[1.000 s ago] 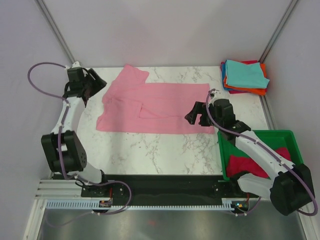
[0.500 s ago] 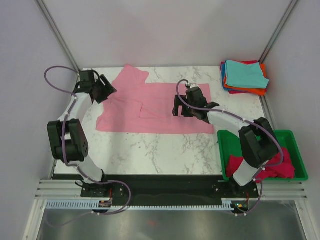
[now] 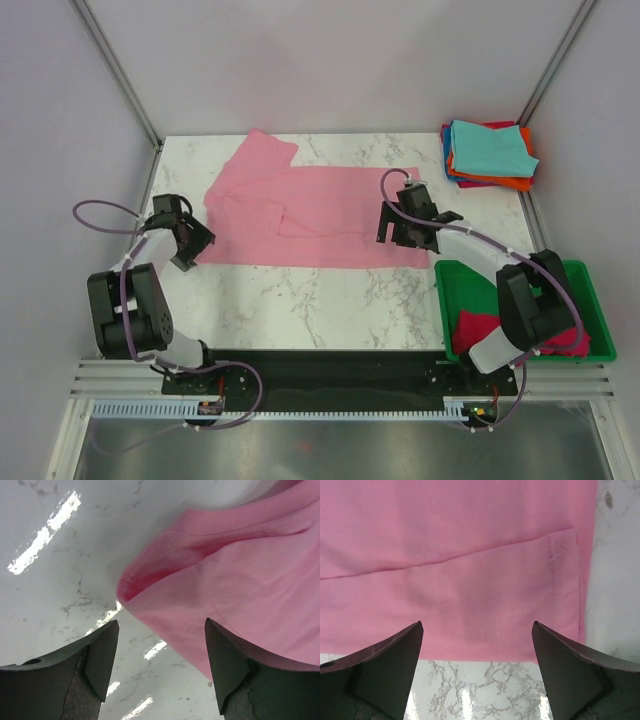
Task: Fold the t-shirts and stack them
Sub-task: Fold the tshirt
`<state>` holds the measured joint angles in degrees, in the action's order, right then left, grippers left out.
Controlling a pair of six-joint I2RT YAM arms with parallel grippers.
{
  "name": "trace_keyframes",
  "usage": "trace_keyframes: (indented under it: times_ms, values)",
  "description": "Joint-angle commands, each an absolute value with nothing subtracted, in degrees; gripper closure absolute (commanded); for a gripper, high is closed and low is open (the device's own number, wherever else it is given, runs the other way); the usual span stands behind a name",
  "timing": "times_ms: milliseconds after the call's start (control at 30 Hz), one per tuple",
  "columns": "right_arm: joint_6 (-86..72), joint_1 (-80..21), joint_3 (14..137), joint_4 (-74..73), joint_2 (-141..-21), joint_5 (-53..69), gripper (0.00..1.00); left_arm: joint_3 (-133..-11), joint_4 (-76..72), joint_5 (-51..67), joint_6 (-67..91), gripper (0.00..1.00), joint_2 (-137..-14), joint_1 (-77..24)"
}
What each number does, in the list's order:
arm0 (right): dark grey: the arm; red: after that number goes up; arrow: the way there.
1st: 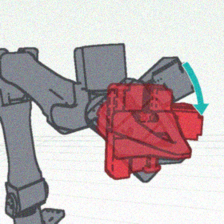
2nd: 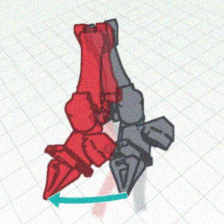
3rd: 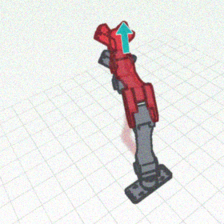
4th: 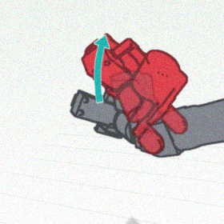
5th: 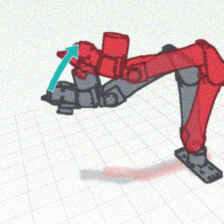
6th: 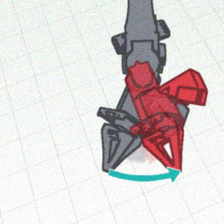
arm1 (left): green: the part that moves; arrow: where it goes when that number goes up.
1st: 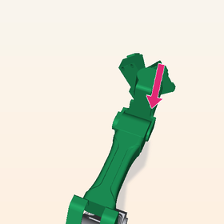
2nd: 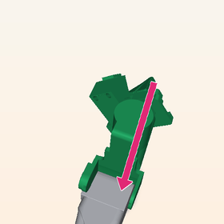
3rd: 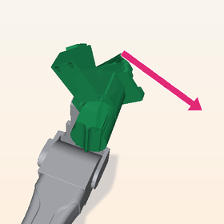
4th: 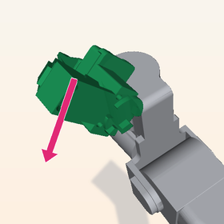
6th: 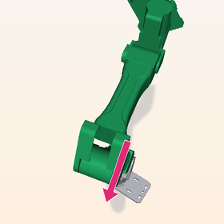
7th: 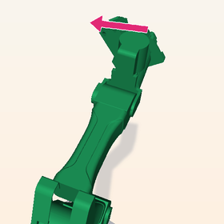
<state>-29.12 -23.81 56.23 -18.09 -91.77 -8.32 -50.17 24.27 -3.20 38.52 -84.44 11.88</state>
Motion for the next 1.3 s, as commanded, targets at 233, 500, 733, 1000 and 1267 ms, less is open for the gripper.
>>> trace_keyframes:
  times_ms: [233, 500, 733, 1000, 1267]
  values:
    - [-26.98, -21.27, 52.47, -18.98, -79.55, -5.71, 0.02, -46.58, 17.58, -7.64, 45.97, 0.33, -90.00, 12.22]
    - [-26.37, -18.81, 49.66, -18.98, -77.43, -4.75, 0.02, -46.67, 16.08, -7.73, 43.15, 0.98, -89.21, 12.22]
    - [-27.60, -17.75, 50.01, -20.39, -73.92, -5.54, 0.02, -45.97, 26.62, -10.90, 37.89, 0.98, -76.92, 14.15]
    - [-29.88, -17.75, 47.99, -22.23, -68.21, -5.10, 0.02, -45.44, 35.85, -3.20, 28.22, 0.87, -67.24, 21.87]
    - [-28.39, -17.75, 49.03, -22.77, -65.74, -1.60, 0.02, -54.04, 41.84, 5.72, 24.96, 0.31, -65.49, 22.50]
